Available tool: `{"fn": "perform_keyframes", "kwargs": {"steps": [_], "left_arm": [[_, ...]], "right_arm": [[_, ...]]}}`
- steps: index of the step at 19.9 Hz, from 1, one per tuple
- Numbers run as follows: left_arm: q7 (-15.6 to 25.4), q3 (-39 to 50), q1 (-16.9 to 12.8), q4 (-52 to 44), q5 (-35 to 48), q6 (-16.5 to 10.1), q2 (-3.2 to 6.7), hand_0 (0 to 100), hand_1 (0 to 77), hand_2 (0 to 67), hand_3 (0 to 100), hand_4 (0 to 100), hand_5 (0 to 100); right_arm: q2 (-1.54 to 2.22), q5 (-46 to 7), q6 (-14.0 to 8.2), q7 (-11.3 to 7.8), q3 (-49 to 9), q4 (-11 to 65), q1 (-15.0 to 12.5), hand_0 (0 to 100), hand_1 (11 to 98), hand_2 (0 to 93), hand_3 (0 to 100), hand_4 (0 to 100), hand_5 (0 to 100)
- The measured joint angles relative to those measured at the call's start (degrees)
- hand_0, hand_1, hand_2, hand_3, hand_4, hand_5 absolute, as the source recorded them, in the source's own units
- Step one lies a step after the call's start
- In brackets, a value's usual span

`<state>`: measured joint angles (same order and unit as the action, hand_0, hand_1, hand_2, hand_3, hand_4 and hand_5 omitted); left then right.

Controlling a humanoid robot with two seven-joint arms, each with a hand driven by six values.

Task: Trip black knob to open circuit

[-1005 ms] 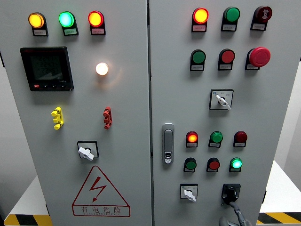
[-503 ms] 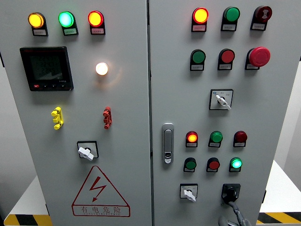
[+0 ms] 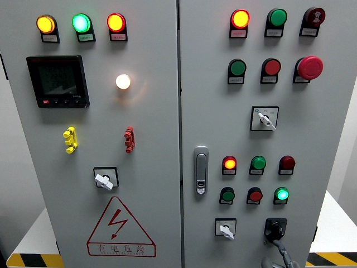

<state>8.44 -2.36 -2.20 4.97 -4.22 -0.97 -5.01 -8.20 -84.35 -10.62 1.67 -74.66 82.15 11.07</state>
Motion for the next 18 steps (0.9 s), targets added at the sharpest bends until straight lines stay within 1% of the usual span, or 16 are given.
{"fn": "perform_keyframes", "kwargs": {"steps": [2, 5, 8, 11, 12, 14, 16, 17, 18], "left_arm": [[0.0, 0.0, 0.0, -0.02, 0.0, 0.0, 0.0, 0, 3.6, 12.7, 21, 7, 2], [0.0, 0.02, 0.0, -0.02, 0.0, 0.0, 0.0, 0, 3.6, 12.7, 21, 7, 2], [0.0, 0.03, 0.0, -0.02, 0.0, 0.0, 0.0, 0, 3.6, 12.7, 21, 7, 2], [0.0, 0.02, 0.0, -0.03, 0.0, 0.0, 0.0, 0, 3.5, 12.7, 21, 7, 2], [0.0, 0.02, 0.0, -0.03, 0.0, 0.0, 0.0, 0, 3.5, 12.7, 21, 7, 2], [0.0, 0.02, 0.0, -0.03, 0.0, 0.0, 0.0, 0, 3.5, 12.7, 21, 7, 2], [0.0, 0.02, 0.0, -0.03, 0.0, 0.0, 0.0, 0, 3.3, 12.7, 21, 7, 2], [0.0, 0.02, 0.0, -0.04, 0.0, 0.0, 0.0, 0, 3.3, 12.7, 21, 7, 2], [0.0, 0.0, 0.0, -0.04, 0.0, 0.0, 0.0, 0, 3.3, 12.7, 21, 7, 2]], "right_arm": [[0.03, 0.0, -0.06, 0.0, -0.25, -0.01, -0.08, 84, 44.5, 6.4, 92, 95, 100], [0.24, 0.05, -0.1, -0.01, -1.04, -0.05, -0.33, 84, 44.4, 6.4, 92, 95, 100], [0.58, 0.06, -0.1, -0.09, -1.77, 0.21, -0.62, 84, 44.4, 6.4, 92, 95, 100], [1.11, 0.06, -0.17, -0.14, -2.3, 1.05, -1.43, 84, 44.4, 6.4, 92, 95, 100], [1.18, 0.06, -0.2, -0.18, -2.42, 1.71, -1.91, 84, 44.4, 6.4, 93, 95, 100], [1.09, 0.06, -0.26, -0.29, -2.49, 3.22, -3.21, 84, 44.4, 6.5, 92, 94, 100], [0.92, 0.03, -0.28, -0.39, -2.51, 4.68, -4.65, 84, 44.4, 6.7, 85, 85, 100], [0.91, 0.0, -0.28, -0.46, -2.52, 5.26, -5.17, 84, 44.4, 6.7, 78, 77, 100], [0.91, -0.02, -0.28, -0.5, -2.56, 5.58, -5.62, 84, 44.5, 6.7, 71, 65, 93]]}}
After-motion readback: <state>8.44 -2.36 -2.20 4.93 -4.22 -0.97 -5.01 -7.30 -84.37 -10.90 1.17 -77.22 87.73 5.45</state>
